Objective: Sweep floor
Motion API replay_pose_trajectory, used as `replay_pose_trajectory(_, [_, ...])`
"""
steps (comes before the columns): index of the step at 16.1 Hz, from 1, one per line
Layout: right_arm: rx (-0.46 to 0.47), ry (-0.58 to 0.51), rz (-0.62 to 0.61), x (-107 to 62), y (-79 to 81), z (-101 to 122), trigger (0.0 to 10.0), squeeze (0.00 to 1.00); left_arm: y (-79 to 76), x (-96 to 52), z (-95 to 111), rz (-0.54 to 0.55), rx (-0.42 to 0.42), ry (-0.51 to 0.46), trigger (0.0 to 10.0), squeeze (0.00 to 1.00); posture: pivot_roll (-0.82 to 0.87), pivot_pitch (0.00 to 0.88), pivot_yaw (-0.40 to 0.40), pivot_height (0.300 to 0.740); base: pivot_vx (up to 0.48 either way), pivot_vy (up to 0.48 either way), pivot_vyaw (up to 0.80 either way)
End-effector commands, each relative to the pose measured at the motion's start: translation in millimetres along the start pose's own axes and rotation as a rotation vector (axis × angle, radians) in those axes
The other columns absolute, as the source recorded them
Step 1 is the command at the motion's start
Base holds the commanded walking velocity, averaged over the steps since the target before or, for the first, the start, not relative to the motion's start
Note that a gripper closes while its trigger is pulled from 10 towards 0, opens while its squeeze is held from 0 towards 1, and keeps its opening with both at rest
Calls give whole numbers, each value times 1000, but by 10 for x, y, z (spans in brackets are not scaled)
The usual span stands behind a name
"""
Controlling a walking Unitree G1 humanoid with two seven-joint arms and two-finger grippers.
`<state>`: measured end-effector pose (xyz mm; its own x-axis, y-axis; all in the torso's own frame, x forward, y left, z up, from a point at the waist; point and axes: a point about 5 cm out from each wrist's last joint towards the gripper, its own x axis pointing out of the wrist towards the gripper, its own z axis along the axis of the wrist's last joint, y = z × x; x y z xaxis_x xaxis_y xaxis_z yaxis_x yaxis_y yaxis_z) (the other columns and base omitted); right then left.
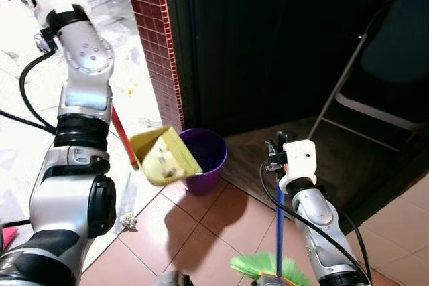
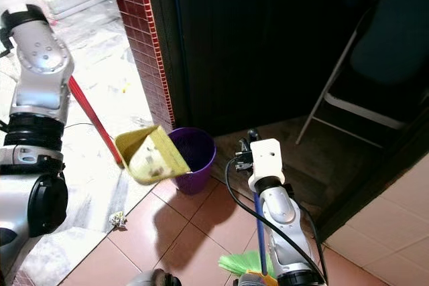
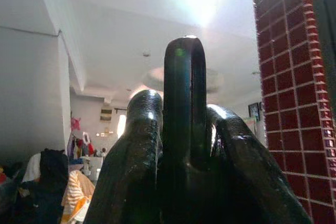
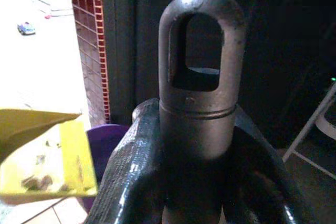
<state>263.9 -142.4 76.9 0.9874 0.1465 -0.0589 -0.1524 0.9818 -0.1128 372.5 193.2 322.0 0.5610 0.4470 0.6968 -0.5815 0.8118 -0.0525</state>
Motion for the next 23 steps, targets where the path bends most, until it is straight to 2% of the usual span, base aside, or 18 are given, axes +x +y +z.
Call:
replay_pose_trajectory(1, [29, -16, -10, -9, 41, 25, 10000, 0, -86, 113, 255, 6, -11, -117, 10000, 0, -151, 0, 116, 740, 0, 0, 0])
replay_pose_trajectory(4, [47, -21, -47, -60, 70, 30, 10000, 0, -308, 64, 315, -54, -36, -128, 10000, 0, -175, 0, 160, 740, 0, 0, 0])
replay_pose_trajectory(7, [68, -24, -75, -110, 102, 30, 10000, 0, -413, 96, 371, -84, -64, -137, 10000, 0, -192, 0, 201, 740, 0, 0, 0])
replay_pose_trajectory(9, [91, -27, -95, -164, 144, 36, 10000, 0, -467, 269, 548, -72, -68, -183, 10000, 0, -210, 0, 231, 740, 0, 0, 0])
replay_pose_trajectory(12, [101, -28, -104, -206, 167, 48, 10000, 0, -494, 378, 676, -62, -95, -198, 10000, 0, -221, 0, 249, 740, 0, 0, 0])
replay_pose_trajectory(13, [108, -31, -121, -249, 169, 66, 10000, 0, -529, 424, 793, -54, -102, -231, 10000, 0, -248, 0, 269, 740, 0, 0, 0])
replay_pose_trajectory(15, [106, -39, -140, -297, 155, 99, 10000, 0, -573, 421, 869, -60, -105, -265, 10000, 0, -267, 0, 278, 740, 0, 0, 0])
replay_pose_trajectory(17, [99, -50, -164, -384, 121, 160, 10000, 0, -695, 308, 949, -111, -94, -352, 10000, 0, -315, 22, 298, 740, 0, 0, 0])
replay_pose_trajectory(18, [90, -55, -183, -450, 83, 189, 10000, 0, -833, 150, 963, -171, -104, -392, 10000, 0, -329, 48, 300, 740, 0, 0, 0])
replay_pose_trajectory(20, [83, -52, -215, -531, 27, 199, 10000, 0, -1012, -83, 952, -264, -147, -405, 10000, 0, -334, 68, 303, 740, 0, 0, 0])
replay_pose_trajectory(23, [79, -48, -238, -602, -17, 212, 10000, 0, -1189, -414, 946, -380, -209, -442, 10000, 0, -338, 86, 293, 740, 0, 0, 0])
